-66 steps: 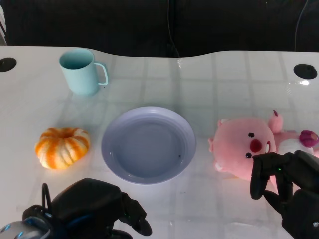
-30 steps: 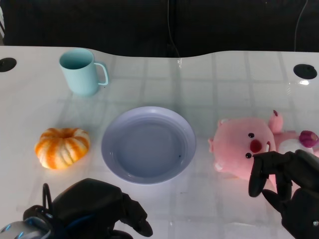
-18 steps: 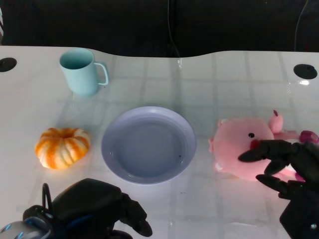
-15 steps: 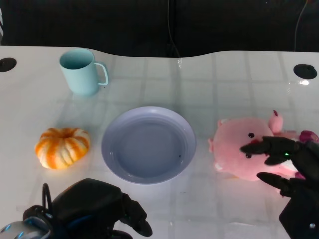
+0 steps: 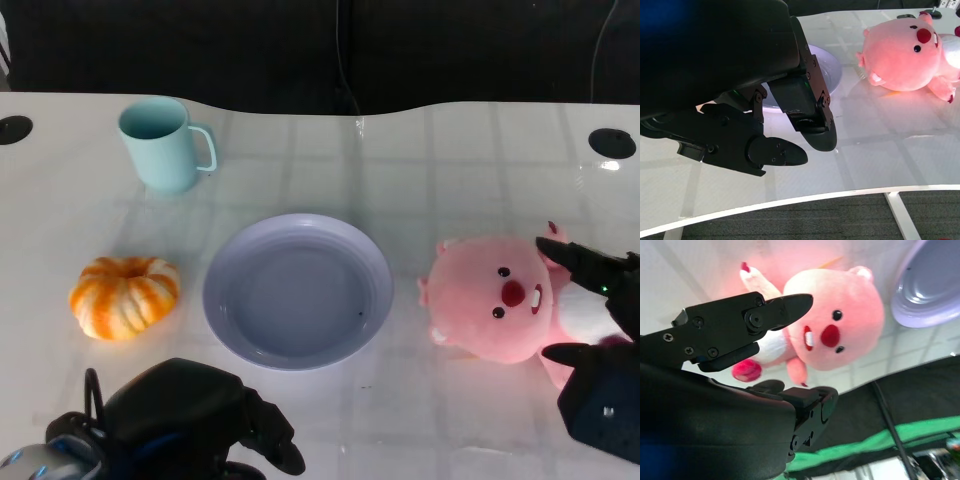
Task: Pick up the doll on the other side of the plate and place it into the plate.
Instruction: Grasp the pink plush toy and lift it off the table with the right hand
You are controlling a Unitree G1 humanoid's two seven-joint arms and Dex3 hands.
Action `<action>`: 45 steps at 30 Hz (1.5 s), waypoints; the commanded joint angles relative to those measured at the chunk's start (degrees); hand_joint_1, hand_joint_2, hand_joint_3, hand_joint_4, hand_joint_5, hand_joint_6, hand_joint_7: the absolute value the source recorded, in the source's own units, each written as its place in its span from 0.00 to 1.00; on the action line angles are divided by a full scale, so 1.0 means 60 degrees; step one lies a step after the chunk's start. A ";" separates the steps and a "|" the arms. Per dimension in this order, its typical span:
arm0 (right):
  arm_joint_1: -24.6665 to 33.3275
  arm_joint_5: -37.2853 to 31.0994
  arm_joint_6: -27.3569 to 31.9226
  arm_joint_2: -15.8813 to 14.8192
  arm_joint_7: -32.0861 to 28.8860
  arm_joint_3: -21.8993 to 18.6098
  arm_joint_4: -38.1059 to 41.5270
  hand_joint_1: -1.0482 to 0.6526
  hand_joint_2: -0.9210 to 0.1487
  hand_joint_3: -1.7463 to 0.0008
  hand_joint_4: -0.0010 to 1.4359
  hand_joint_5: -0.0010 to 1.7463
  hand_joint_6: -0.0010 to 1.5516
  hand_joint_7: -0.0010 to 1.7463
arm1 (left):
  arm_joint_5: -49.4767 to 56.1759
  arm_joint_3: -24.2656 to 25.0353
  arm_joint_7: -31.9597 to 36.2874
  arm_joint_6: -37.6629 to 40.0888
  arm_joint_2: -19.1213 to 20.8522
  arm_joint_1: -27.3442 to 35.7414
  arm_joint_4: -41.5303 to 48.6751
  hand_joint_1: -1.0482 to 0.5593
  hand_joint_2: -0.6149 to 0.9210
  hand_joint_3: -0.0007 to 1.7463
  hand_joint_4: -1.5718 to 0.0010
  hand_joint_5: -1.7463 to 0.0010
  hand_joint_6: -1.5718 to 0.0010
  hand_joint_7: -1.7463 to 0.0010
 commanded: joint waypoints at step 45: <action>-0.4094 -0.0813 0.1249 -0.0232 0.1093 0.2278 0.6288 0.25 0.00 0.96 0.22 0.07 0.27 0.03 | 0.0031 0.0060 0.0038 -0.0070 0.0128 0.0276 -0.0341 0.49 1.00 0.14 0.51 0.28 0.31 0.99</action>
